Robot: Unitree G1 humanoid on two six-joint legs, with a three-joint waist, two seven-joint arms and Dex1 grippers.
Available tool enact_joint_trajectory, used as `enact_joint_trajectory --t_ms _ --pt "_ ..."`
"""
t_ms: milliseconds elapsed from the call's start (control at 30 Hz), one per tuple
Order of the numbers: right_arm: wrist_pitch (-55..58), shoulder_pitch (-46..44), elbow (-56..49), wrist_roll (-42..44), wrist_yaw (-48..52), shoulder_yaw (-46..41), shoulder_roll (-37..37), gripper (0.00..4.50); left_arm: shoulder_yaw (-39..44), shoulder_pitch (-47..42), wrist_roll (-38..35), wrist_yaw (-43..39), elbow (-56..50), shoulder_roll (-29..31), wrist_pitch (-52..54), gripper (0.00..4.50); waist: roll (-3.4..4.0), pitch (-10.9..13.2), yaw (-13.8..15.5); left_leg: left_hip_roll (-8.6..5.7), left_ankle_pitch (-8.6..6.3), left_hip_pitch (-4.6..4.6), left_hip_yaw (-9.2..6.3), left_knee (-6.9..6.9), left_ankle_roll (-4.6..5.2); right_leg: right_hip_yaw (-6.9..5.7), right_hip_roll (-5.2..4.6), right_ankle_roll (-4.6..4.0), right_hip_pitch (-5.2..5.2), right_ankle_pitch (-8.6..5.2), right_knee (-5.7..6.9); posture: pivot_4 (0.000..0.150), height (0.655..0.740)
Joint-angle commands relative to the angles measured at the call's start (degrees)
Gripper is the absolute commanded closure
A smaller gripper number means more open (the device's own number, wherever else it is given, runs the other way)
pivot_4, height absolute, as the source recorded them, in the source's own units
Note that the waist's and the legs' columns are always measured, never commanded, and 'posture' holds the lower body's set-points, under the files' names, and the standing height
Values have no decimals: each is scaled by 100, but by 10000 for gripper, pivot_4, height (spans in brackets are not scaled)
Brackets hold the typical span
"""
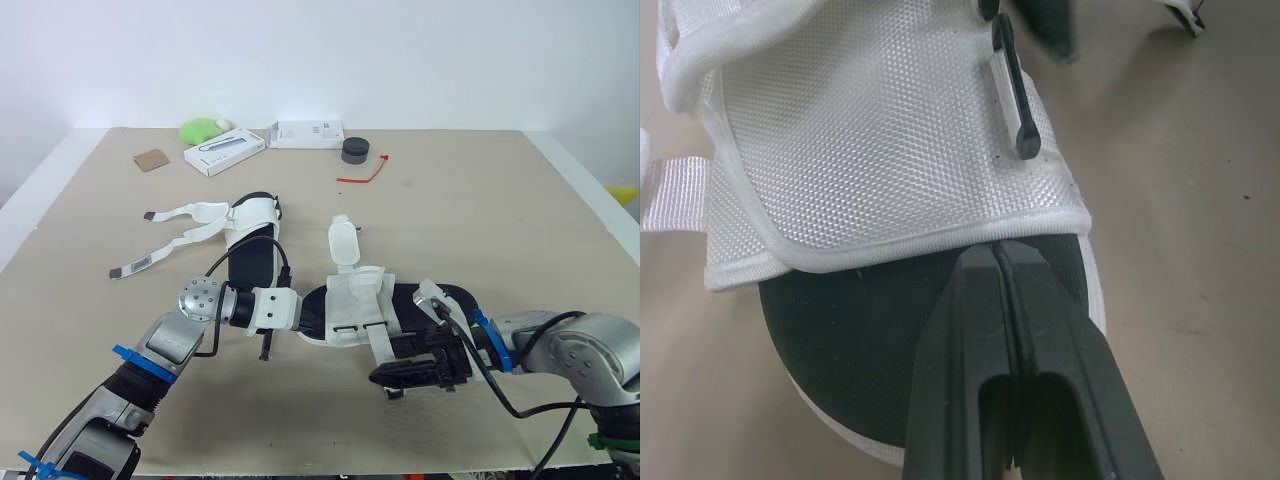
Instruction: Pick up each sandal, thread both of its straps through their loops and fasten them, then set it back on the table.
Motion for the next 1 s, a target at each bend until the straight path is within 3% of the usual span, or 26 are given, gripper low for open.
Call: enact_joint_trajectory --t_ms 33,133,167,567,767,867,967,1000 --pt "33 118 -235 134 261 8 -258 27361 -159 154 160 -76 50 74 98 45000 0 0 1 -1 0 -1 0 0 0 0 -1 0 0 0 0 1500 7400" --pt "44 267 -288 153 270 42 -301 42179 -163 163 168 -63 44 75 98 45000 -1 0 1 -1 -1 -2 -4 0 0 -1 -1 -3 0 -2 -1 1500 7400" --pt "43 316 -310 145 279 63 -318 44851 -164 165 171 -58 41 73 101 45000 -1 0 1 -1 -1 -2 -5 0 0 -1 -1 -4 0 -2 -1 1500 7400" --pt "213 666 -649 374 293 118 -413 44851 -181 177 188 -34 42 56 109 45000 0 -1 2 -1 -1 -2 -7 0 0 -2 0 8 1 -11 0 1500 7400" --pt "-975 793 -768 -460 480 183 -597 44851 -189 190 196 -33 71 53 89 45000 0 -1 2 -2 -1 -3 -9 0 0 -3 0 6 1 -12 0 1500 7400" --pt "-1736 942 -851 -964 881 252 -945 35176 -192 178 204 -31 96 39 78 45000 1 -1 3 -7 -1 -2 -9 0 0 -3 -3 25 1 -24 1 1500 7400" --pt "-2422 1129 -989 -1214 1202 141 -1060 21229 -195 167 212 -27 132 22 58 45000 1 -2 5 -7 -1 -1 -8 0 0 -2 -4 26 1 -24 1 1500 7400" --pt "-2660 1208 -1017 -1339 1293 120 -1101 18747 -196 162 215 -26 142 17 53 45000 1 -2 7 -7 -1 -1 -10 0 0 -2 -3 26 1 -25 2 1500 7400"
